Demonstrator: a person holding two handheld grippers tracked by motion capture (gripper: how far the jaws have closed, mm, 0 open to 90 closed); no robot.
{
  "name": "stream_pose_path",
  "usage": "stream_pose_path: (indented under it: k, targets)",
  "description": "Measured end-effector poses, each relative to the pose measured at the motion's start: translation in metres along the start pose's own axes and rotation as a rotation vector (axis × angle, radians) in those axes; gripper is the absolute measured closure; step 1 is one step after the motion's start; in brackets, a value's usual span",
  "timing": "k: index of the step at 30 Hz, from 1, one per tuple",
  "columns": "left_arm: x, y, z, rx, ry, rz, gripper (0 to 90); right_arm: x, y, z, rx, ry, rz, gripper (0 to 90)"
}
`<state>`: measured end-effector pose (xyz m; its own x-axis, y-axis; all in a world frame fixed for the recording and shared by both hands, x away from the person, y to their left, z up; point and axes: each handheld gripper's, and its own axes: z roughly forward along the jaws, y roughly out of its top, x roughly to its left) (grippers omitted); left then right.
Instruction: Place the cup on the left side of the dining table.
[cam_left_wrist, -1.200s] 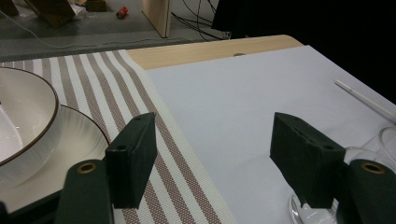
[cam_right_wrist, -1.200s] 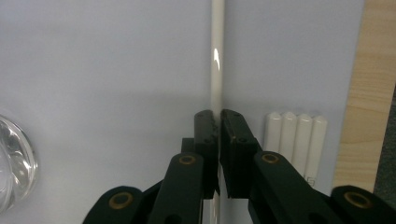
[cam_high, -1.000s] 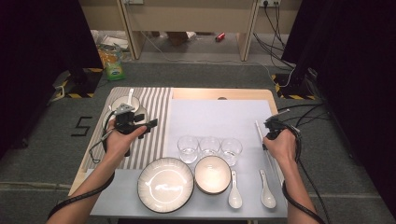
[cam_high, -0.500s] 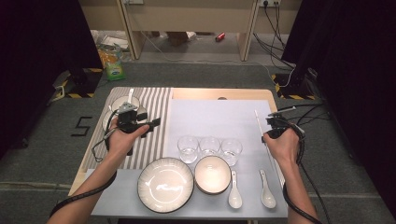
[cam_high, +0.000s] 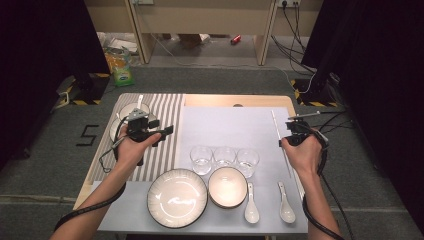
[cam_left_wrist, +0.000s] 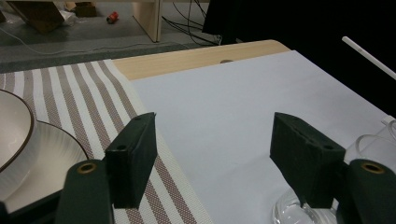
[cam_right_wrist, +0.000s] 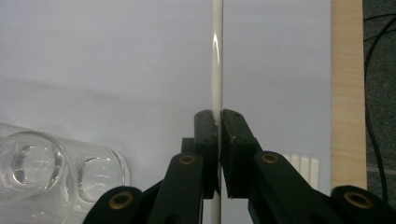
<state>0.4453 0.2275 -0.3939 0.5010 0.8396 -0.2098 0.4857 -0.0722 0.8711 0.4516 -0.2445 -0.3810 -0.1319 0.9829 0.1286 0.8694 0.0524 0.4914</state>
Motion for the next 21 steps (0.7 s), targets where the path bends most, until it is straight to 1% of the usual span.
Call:
stream_pose_path:
  k: [5, 9, 11, 12, 16, 20, 21]
  targets:
    - [-0.001, 0.000, 0.001, -0.001, -0.006, -0.005, 31.1, 0.002, 0.003, -0.004, -0.012, 0.009, 0.003, 85.7]
    - [-0.002, 0.001, 0.001, -0.003, -0.008, -0.005, 31.1, 0.005, 0.004, -0.008, -0.035, 0.027, 0.003, 85.7]
    - [-0.003, 0.001, 0.002, -0.005, -0.010, -0.004, 31.2, 0.007, 0.005, -0.010, -0.053, 0.028, -0.006, 85.7]
    - [-0.003, 0.002, 0.002, -0.004, -0.010, -0.003, 31.2, 0.008, 0.005, -0.011, -0.052, 0.030, 0.000, 85.6]
    - [-0.005, 0.003, 0.002, -0.006, -0.011, 0.004, 31.3, 0.013, 0.006, -0.015, -0.071, 0.030, -0.008, 85.6]
    - [-0.007, 0.004, 0.002, -0.007, -0.017, 0.014, 31.3, 0.016, 0.007, -0.018, -0.078, 0.038, -0.014, 85.6]
    - [-0.007, 0.004, 0.003, -0.007, -0.018, 0.014, 31.3, 0.016, 0.008, -0.018, -0.082, 0.046, -0.016, 85.7]
